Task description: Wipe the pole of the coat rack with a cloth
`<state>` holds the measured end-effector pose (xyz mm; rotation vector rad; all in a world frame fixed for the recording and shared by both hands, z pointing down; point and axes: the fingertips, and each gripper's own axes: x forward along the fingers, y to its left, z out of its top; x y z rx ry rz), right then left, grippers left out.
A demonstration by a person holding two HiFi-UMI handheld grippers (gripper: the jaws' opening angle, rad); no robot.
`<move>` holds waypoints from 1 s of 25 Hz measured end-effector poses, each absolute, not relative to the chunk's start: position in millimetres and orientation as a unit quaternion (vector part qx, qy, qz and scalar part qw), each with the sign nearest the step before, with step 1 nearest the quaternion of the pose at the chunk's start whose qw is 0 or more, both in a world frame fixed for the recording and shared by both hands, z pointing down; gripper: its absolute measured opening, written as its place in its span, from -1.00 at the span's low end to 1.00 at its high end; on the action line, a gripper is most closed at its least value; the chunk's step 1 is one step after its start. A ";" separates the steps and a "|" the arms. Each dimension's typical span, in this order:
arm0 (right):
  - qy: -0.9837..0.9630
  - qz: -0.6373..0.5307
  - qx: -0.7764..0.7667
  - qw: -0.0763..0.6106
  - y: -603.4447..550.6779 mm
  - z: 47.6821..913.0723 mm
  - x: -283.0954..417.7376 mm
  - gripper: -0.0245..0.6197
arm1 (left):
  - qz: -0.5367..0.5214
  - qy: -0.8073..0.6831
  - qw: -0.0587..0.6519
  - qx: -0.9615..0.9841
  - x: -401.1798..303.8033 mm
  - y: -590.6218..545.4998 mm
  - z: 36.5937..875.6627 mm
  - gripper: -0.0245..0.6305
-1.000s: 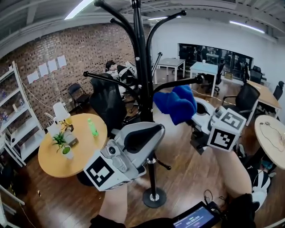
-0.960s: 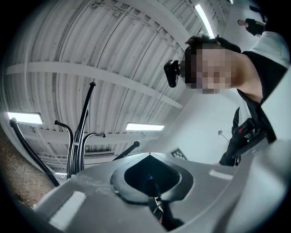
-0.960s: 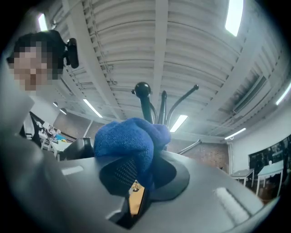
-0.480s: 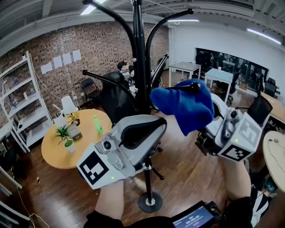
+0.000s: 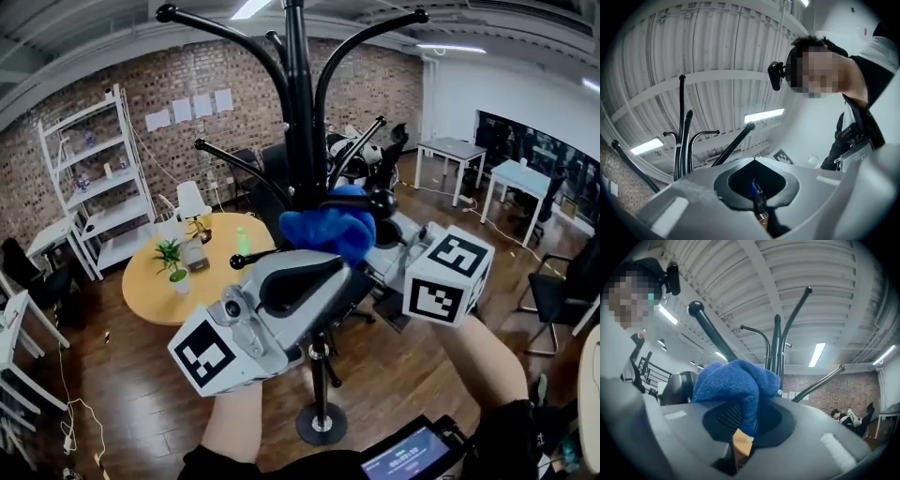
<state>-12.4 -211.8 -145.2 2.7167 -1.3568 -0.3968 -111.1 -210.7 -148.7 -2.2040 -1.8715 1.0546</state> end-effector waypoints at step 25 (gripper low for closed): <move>-0.547 -0.271 0.751 0.253 -217.0 -227.3 -79.9 -0.77 | 0.350 -0.613 0.066 -0.705 -110.3 -212.1 -153.4 -0.92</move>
